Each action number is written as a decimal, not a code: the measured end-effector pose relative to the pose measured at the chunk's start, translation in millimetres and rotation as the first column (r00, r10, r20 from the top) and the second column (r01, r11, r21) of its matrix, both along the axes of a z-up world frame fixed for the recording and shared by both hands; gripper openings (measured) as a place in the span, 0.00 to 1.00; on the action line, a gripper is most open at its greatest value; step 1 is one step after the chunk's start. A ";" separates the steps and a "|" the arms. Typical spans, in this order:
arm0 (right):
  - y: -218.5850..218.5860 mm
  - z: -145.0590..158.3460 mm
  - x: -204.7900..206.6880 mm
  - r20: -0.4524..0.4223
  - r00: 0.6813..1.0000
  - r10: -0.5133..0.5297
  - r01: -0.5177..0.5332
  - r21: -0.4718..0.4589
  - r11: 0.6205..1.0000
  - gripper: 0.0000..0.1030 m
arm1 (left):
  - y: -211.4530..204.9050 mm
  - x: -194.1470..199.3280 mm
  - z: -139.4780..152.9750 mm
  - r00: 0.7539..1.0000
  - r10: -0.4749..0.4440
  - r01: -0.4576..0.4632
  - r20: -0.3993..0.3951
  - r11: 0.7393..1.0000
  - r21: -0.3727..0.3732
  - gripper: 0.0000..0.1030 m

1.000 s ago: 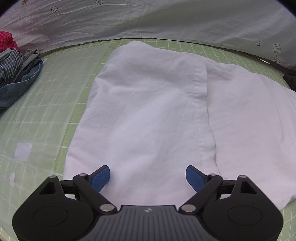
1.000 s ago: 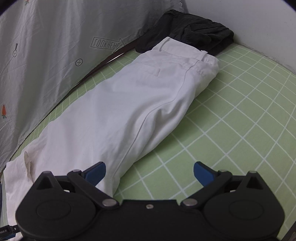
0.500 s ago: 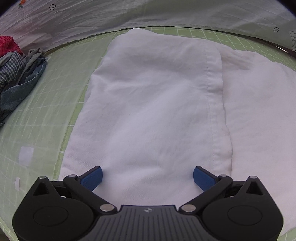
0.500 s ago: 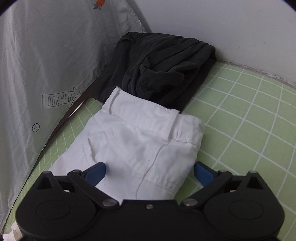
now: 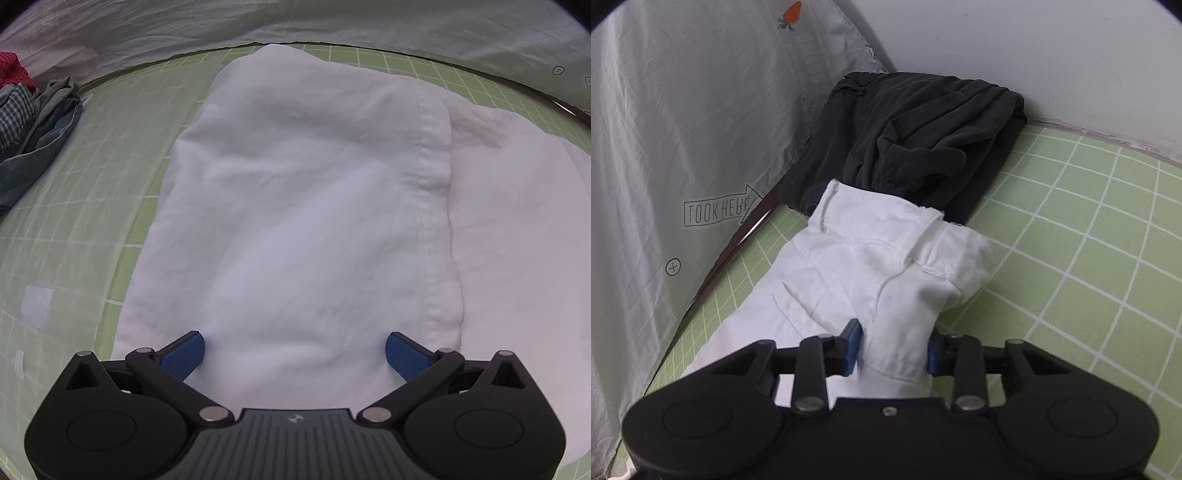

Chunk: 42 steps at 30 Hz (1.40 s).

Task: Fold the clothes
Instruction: 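Grasp the trouser waistband with the right tool and lift it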

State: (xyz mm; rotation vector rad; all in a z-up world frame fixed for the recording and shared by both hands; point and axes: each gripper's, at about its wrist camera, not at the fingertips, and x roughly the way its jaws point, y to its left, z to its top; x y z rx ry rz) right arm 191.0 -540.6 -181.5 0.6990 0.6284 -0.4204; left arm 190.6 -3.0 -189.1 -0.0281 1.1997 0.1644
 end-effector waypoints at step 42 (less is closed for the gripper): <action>320.4 -7.3 -19.8 -0.070 0.797 0.600 -0.601 0.007 0.799 0.34 | 118.2 -33.0 61.9 0.983 -0.024 0.054 0.183 0.985 -0.163 0.99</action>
